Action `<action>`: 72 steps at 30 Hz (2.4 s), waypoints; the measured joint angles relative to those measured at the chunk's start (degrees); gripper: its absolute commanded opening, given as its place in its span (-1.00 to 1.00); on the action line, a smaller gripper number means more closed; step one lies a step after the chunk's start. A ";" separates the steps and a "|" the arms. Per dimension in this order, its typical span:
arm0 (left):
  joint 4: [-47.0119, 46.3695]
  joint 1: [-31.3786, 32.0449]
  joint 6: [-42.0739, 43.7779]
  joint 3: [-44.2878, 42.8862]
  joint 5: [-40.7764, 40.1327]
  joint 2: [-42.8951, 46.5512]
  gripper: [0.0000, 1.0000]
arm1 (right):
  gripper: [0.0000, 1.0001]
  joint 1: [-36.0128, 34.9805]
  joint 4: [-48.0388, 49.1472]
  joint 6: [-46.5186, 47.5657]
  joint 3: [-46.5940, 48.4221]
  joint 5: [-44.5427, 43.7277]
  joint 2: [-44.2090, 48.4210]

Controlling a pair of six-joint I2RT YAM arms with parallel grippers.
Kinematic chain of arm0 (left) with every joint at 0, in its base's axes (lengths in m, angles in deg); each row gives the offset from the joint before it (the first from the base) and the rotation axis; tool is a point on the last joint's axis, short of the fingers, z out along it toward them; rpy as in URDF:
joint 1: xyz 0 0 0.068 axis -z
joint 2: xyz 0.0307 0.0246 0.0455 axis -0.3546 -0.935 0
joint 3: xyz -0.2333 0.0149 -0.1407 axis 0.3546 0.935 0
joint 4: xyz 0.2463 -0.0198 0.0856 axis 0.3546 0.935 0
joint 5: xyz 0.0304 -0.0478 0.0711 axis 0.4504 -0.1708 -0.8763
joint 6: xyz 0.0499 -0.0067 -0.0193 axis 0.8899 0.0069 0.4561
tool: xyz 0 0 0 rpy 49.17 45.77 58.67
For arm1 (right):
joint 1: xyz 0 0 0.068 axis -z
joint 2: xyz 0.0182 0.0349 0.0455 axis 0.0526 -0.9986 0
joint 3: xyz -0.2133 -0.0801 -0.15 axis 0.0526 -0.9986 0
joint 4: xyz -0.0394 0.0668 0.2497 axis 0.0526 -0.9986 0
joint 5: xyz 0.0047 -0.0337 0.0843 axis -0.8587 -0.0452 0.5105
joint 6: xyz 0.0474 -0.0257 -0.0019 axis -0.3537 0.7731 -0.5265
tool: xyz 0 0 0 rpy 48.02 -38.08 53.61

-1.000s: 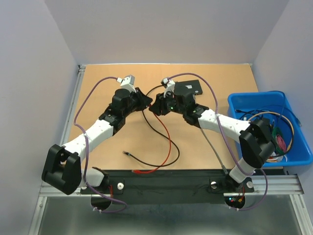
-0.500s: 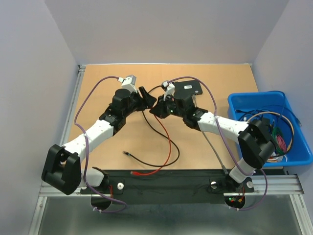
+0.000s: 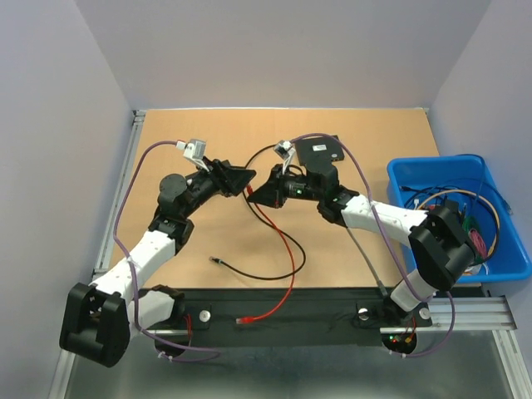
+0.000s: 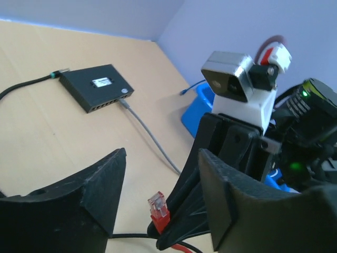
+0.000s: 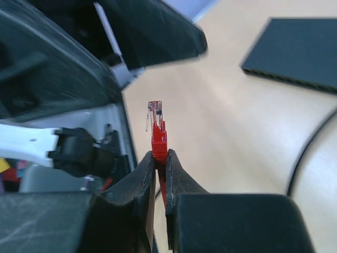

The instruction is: Insert the plug into the switch port

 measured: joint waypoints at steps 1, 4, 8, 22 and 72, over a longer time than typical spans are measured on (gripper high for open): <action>-1.46 -0.04 -0.28 0.66 0.96 0.59 0.24 | -0.99 0.17 1.42 -0.96 0.00 1.55 0.20; -4.83 -0.02 -1.33 1.99 3.08 1.99 0.23 | -0.99 0.90 6.58 -4.70 -0.02 6.40 0.59; -8.35 -0.02 -2.19 3.28 5.18 3.98 0.10 | -0.99 1.92 12.37 -8.81 -0.31 10.38 0.70; -11.37 0.00 -3.48 5.42 7.91 5.77 -0.66 | -0.99 3.26 22.34 -17.22 -1.40 13.70 -0.63; 13.46 1.25 -2.78 -0.11 -11.47 4.70 -1.00 | -0.16 -6.54 -16.59 10.60 10.51 -24.15 1.33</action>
